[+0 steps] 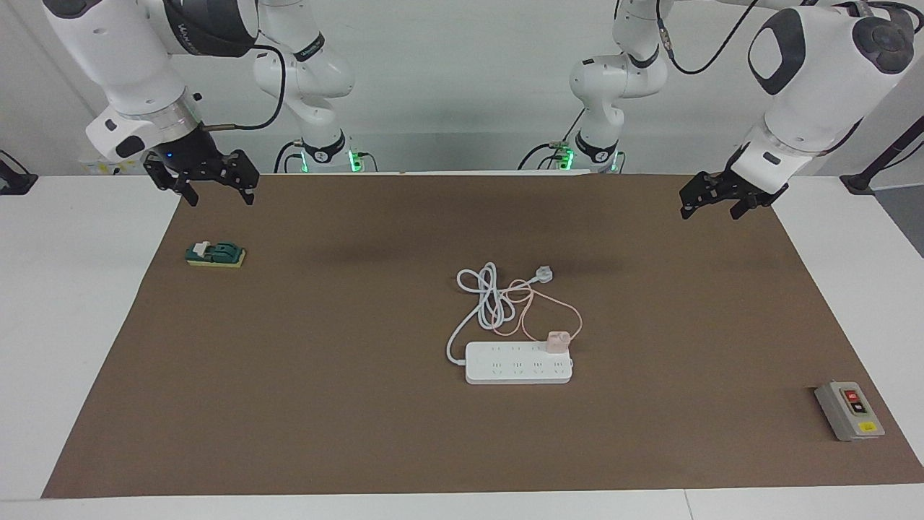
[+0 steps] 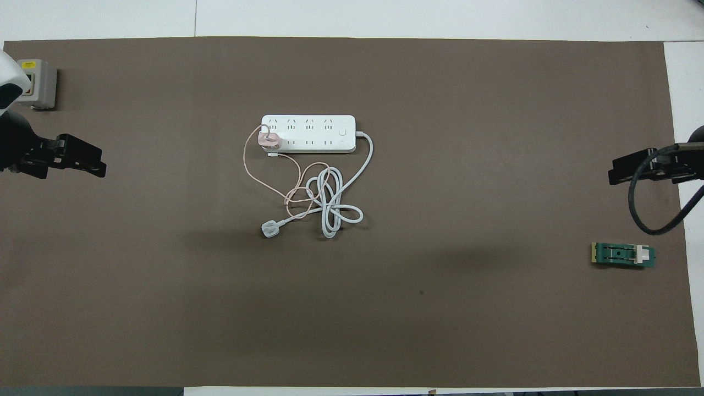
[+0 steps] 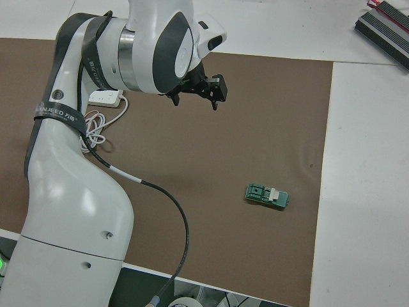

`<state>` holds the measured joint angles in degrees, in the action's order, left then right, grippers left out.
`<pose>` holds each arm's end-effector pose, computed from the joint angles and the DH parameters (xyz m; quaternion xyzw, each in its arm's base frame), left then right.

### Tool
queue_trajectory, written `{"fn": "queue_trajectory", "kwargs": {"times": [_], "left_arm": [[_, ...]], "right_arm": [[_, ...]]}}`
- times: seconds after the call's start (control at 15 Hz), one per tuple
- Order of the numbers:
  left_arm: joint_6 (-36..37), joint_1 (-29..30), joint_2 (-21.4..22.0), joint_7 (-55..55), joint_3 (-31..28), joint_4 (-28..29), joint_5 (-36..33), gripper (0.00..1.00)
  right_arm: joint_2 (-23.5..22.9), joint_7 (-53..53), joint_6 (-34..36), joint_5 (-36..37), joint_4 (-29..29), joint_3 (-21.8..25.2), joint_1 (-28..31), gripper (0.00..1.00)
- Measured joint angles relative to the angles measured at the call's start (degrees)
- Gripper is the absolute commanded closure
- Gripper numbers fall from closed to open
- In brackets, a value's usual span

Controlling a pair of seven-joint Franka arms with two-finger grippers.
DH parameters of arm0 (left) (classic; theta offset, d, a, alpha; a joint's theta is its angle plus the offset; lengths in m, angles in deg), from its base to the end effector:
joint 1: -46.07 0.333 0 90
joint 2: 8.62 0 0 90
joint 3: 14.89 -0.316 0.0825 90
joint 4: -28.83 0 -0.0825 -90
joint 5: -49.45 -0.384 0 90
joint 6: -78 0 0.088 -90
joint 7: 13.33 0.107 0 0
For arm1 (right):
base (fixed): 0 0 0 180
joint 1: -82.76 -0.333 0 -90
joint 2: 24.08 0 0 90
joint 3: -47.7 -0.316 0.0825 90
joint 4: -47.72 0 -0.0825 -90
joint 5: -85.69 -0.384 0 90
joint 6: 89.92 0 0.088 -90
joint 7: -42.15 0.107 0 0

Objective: Plug charger into power strip

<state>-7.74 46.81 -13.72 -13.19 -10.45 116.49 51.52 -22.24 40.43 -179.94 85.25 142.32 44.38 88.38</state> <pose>0.5707 -0.0391 0.5876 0.9973 -0.0337 -0.0617 0.0196 0.5423 -0.0205 0.6043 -0.9997 0.0052 0.0238 0.0037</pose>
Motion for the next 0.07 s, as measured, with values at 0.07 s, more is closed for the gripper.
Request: {"fn": "queue_trajectory", "kwargs": {"times": [0.07], "left_arm": [[0.0,0.0,0.0,0.0,0.0,0.0,0.0,0.0]], "right_arm": [[0.0,0.0,0.0,0.0,0.0,0.0,0.0,0.0]]}}
